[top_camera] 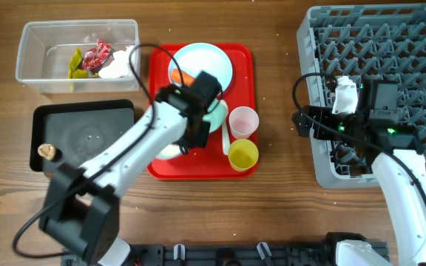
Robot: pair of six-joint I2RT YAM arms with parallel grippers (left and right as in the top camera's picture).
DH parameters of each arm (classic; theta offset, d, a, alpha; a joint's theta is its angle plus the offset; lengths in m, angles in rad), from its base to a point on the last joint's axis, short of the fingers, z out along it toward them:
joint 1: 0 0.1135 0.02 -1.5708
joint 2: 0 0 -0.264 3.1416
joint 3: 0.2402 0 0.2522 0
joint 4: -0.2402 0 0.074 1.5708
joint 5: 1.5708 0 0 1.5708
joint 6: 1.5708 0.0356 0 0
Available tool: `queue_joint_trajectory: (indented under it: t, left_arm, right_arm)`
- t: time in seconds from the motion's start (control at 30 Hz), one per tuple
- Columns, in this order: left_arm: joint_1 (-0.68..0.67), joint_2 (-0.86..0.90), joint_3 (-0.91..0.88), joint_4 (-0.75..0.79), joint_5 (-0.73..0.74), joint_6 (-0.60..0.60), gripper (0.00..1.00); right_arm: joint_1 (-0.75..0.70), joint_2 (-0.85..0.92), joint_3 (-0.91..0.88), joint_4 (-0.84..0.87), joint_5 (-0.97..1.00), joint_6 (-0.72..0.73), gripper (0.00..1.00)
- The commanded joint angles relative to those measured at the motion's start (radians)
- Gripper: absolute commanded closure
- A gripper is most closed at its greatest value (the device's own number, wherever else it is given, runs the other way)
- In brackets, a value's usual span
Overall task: Sort waste into correct bins and load items into the dishwasher rack
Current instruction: 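Grasp the light-blue rice bowl with the left gripper, then tip the rice bowl over the black tray to pour out rice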
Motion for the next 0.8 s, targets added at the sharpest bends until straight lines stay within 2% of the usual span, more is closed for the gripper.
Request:
queue_joint_trajectory:
  t: [0.0,0.13,0.47,0.6,0.77]
  left_arm:
    - [0.104,-0.109,0.064,0.022,0.041,-0.015,0.96]
    - [0.31,-0.138,0.064,0.014,0.218,-0.007,0.96]
    - [0.912,-0.132,0.028,0.018,0.736,0.253,0.96]
    - [1.126,-0.1,-0.035,0.093,0.904,0.327,0.96]
    - [1.255,-0.018,-0.075,0.111,1.197,0.449,0.96]
  right_arm:
    - [0.005,0.007,0.015,0.0,0.007,0.012,0.02]
    - [0.005,0.007,0.015,0.0,0.007,0.012,0.02]
    - [0.005,0.007,0.015,0.001,0.008,0.011,0.01]
    - [0.005,0.007,0.015,0.013,0.007,0.011,0.01]
    - [0.005,0.007,0.015,0.014,0.007,0.011,0.01]
